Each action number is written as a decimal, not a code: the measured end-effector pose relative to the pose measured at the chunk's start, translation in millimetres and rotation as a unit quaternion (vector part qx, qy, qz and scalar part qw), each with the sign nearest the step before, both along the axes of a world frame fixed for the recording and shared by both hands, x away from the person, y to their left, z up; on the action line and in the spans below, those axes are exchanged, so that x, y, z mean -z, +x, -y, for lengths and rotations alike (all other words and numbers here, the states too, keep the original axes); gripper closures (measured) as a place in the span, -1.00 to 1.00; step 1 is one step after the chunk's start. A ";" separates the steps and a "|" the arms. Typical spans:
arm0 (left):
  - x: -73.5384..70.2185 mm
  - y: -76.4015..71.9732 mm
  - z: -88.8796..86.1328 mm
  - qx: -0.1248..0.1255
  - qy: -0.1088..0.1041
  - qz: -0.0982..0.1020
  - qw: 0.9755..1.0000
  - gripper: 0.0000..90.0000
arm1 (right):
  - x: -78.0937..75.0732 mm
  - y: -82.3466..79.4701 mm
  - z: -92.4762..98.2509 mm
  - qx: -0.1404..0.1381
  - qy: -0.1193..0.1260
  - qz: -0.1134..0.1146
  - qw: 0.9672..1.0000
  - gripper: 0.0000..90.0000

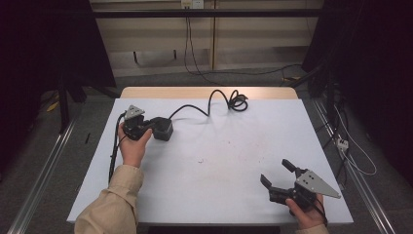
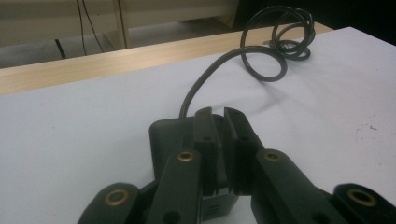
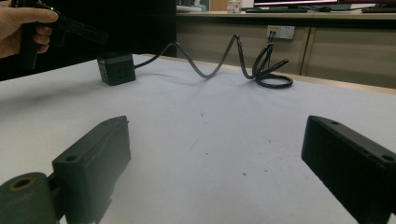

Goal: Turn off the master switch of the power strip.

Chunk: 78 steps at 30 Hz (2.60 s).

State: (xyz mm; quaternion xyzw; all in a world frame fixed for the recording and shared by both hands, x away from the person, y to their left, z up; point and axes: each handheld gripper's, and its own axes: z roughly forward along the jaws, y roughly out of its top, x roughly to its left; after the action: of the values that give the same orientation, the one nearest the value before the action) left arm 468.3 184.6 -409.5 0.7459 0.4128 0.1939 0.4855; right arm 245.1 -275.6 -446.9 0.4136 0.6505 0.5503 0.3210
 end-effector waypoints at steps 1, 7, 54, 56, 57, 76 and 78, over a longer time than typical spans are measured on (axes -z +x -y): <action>-0.2 0.0 0.0 -0.001 -0.003 0.000 1.000 0.88 | 0.0 0.0 0.0 0.000 0.000 0.000 1.000 -0.84; 0.6 0.3 -0.4 -0.004 -0.005 -0.003 1.000 0.89 | -0.2 -0.2 -0.1 0.001 0.001 0.001 1.000 -0.84; 7.2 8.0 -1.3 -0.008 -0.005 -0.025 1.000 1.00 | -0.2 0.1 1.7 0.003 0.002 0.001 1.000 -0.84; 7.5 8.4 -1.2 -0.007 -0.001 -0.026 1.000 1.00 | -0.2 0.2 1.7 0.003 0.002 0.001 1.000 -0.84; 7.7 8.5 -0.8 -0.008 -0.002 -0.026 1.000 1.00 | -0.2 0.2 1.8 0.003 0.002 0.001 1.000 -0.84; 10.8 9.5 -0.3 -0.011 0.008 -0.031 0.999 1.00 | -0.1 0.3 2.0 0.003 0.002 0.001 1.000 -0.84; 11.0 9.7 0.0 -0.010 0.010 -0.031 0.999 1.00 | -0.1 0.4 1.9 0.003 0.002 0.001 1.000 -0.84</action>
State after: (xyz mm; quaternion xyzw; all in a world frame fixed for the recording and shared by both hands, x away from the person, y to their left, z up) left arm 478.0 184.6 -420.4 0.7519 0.4335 0.1797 0.4632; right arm 245.5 -277.6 -446.8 0.4153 0.6478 0.5514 0.3223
